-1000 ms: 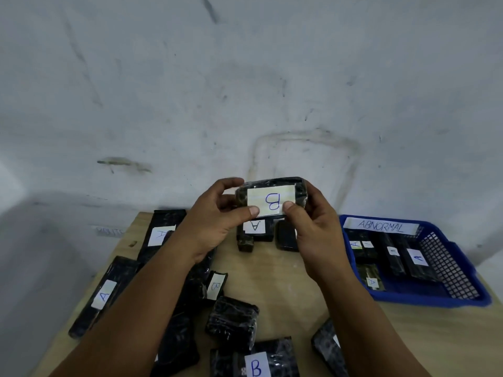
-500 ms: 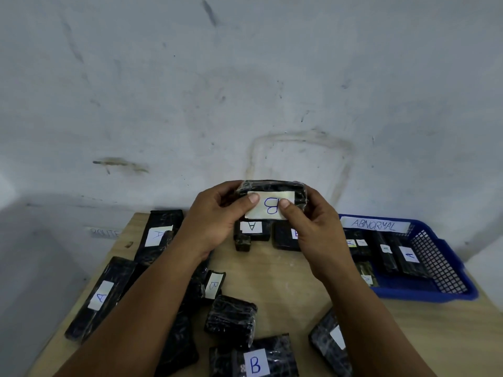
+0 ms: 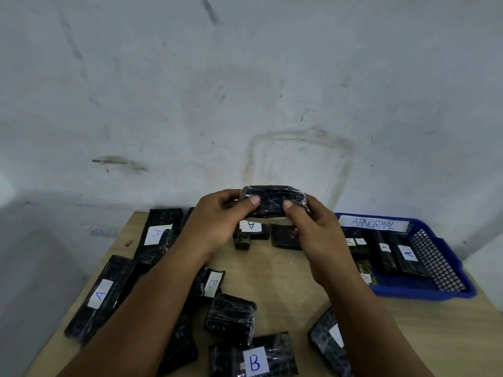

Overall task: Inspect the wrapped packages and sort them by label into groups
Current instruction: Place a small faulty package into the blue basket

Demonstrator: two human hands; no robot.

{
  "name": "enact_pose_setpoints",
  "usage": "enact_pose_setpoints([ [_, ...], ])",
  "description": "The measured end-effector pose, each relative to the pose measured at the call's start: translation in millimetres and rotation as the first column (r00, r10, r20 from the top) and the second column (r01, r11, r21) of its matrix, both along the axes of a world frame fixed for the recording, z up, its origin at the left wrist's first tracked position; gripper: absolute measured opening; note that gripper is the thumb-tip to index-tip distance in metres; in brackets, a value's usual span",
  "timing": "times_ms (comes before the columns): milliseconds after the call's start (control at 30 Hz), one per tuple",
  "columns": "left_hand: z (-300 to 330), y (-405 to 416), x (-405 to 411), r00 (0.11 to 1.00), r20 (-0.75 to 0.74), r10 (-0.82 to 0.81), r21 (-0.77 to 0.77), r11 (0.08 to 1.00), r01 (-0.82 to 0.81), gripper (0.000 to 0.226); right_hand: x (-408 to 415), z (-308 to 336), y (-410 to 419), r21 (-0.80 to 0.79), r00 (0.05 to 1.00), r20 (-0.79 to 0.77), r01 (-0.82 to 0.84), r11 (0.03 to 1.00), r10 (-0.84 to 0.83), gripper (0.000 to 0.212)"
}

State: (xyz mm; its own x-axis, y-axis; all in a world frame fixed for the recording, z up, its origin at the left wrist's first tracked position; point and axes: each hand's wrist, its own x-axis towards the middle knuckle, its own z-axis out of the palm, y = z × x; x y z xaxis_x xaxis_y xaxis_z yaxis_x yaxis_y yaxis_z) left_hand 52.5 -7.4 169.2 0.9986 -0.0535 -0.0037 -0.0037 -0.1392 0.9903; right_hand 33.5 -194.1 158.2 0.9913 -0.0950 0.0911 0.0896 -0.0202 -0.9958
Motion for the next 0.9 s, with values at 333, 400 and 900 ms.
enact_pose_setpoints([
  [333, -1, 1, 0, 0.997, 0.028, -0.072, 0.019, 0.997, 0.071, 0.059, -3, 3, -3, 0.027, 0.999, 0.034, -0.021, 0.999, 0.02, 0.018],
  [400, 0, -3, 1, 0.997, 0.056, -0.046, 0.025, 0.999, 0.045, 0.022, -2, 3, -3, -0.015, 1.0, 0.027, -0.015, 1.0, 0.015, 0.018],
  [900, -9, 2, 2, 0.994, 0.105, -0.029, 0.063, 0.998, 0.022, 0.043, -12, 5, -3, 0.017, 0.995, -0.1, -0.017, 1.0, 0.018, 0.03],
])
